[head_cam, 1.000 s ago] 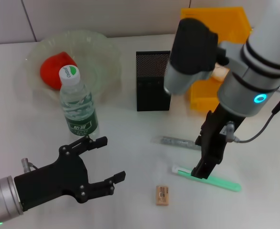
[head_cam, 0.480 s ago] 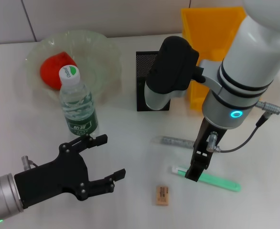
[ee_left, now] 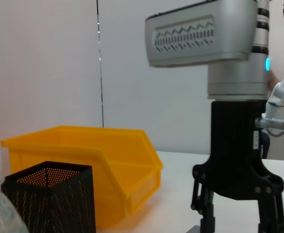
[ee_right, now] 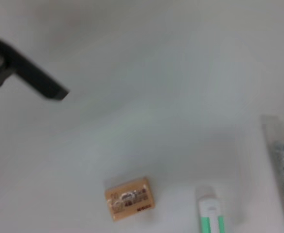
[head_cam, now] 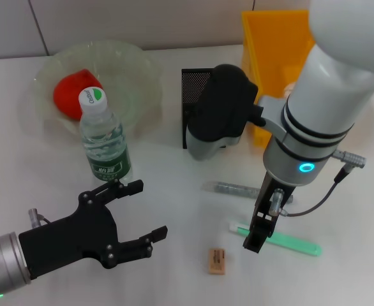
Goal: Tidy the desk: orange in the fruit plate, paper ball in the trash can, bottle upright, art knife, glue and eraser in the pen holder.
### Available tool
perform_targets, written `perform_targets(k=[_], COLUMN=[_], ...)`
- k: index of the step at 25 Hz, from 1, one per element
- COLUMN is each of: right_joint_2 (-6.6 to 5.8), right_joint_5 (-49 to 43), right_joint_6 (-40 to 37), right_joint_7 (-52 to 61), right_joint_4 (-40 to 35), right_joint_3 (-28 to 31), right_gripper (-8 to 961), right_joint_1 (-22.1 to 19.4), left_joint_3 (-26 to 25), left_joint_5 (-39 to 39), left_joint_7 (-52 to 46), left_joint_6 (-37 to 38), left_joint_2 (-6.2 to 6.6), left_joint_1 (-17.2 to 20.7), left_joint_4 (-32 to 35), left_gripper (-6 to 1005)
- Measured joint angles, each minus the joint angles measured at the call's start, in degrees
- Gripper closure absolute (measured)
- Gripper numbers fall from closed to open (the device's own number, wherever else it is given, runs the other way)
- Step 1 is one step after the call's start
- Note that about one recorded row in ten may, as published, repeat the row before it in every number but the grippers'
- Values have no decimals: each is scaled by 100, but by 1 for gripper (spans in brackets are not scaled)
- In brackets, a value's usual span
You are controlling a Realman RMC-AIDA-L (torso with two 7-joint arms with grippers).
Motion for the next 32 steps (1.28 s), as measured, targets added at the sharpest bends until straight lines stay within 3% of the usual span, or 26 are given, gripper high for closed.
perform_targets(k=[24,30,32], right_joint_2=[0,0,0], right_joint_5=[-32,-23,-19], right_joint_6=[286,367,378], right_joint_7=[25,-1,-12], right_joint_4=[-59,-28,-20], right_joint_3=[-184,-201,-210], right_gripper=[169,355,354], right_joint_1=[-145,-166,-169], left_joint_3=[-39,-44,-44], left_joint_5=[150,158,159], left_joint_7=[-44,-47,-48], left_joint_6=[-139,-170,-177], left_joint_2=[83,87,87], left_joint_1=[35,32,34], left_joint_4=[-81,-81,-81], left_gripper=[133,133,133])
